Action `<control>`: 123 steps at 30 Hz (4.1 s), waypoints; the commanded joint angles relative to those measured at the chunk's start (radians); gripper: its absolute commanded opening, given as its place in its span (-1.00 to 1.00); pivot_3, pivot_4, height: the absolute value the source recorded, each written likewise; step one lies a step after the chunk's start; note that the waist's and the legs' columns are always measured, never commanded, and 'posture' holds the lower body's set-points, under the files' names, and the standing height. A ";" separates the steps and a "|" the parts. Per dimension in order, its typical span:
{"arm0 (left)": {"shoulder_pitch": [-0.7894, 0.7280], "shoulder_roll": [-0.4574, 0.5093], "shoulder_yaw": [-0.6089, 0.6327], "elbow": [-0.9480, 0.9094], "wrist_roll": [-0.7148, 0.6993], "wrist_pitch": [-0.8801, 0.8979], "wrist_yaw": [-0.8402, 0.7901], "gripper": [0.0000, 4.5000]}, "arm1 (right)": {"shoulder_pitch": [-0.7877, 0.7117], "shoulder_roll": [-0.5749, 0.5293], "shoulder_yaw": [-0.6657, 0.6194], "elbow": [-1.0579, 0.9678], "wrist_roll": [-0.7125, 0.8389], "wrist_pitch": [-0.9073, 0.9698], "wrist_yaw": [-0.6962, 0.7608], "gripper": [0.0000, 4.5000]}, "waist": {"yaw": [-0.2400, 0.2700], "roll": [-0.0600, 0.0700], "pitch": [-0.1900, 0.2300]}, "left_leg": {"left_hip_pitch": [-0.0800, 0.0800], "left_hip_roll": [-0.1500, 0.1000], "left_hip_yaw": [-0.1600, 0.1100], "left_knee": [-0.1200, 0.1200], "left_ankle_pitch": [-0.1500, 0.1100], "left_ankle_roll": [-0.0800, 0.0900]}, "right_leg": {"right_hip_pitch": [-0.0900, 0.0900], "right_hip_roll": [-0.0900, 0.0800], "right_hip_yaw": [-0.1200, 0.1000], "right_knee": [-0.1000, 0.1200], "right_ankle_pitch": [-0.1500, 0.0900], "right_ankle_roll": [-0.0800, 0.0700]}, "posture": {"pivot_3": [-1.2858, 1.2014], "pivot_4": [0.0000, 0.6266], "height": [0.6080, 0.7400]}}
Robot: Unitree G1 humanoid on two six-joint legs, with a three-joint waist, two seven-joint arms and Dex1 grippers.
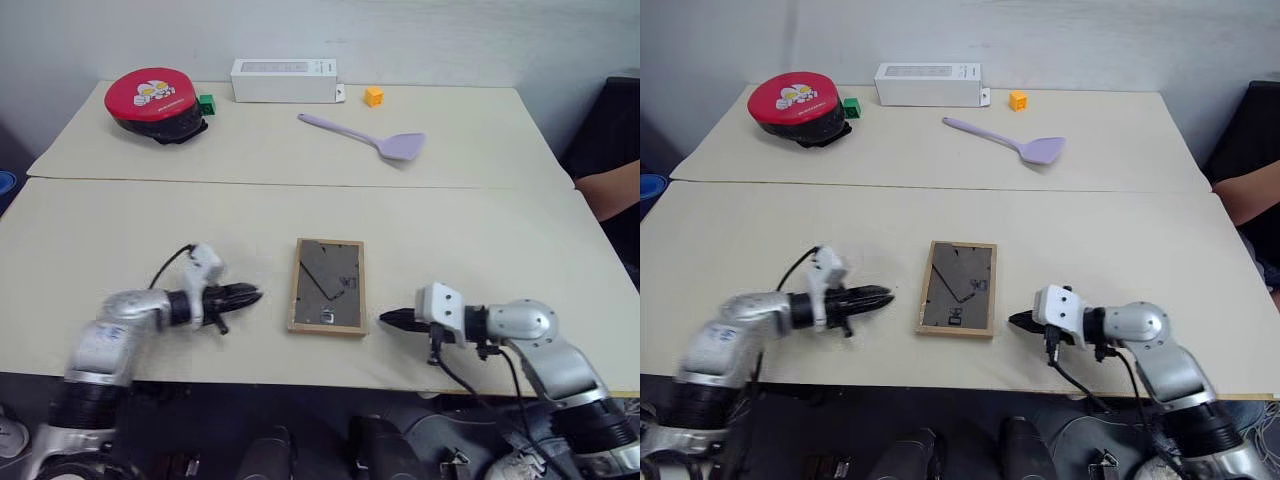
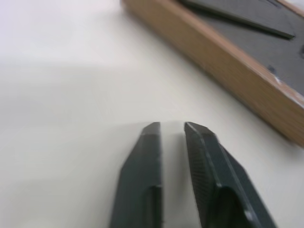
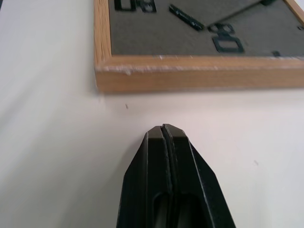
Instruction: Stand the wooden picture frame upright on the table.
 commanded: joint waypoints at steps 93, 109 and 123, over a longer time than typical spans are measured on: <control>-0.434 -0.066 -0.259 0.482 -1.164 0.673 0.473 -0.43 | -0.305 0.218 -0.055 0.443 -0.381 -1.098 -0.258 0.55 | -0.003 -0.001 0.000 | -0.011 -0.003 -0.003 0.013 -0.001 0.000 | -0.006 -0.001 -0.001 0.007 0.001 0.002 | 0.03 -0.52 1.00; -0.418 -0.041 -0.263 0.505 -1.421 0.599 0.692 -0.43 | -0.376 0.181 0.011 0.605 -0.616 -1.187 -0.635 -0.32 | -0.022 -0.001 0.000 | -0.011 -0.004 -0.003 0.015 0.000 -0.001 | -0.008 0.000 -0.001 0.010 0.001 0.002 | 0.03 -0.52 1.00; -0.217 0.191 0.062 0.199 -1.189 0.415 0.592 0.58 | -0.381 0.140 0.059 0.568 -0.479 -1.194 -0.661 -0.44 | -0.031 -0.001 0.001 | -0.011 -0.004 -0.002 0.012 0.001 -0.003 | -0.016 0.003 0.007 0.015 0.001 0.001 | 0.03 -0.52 1.00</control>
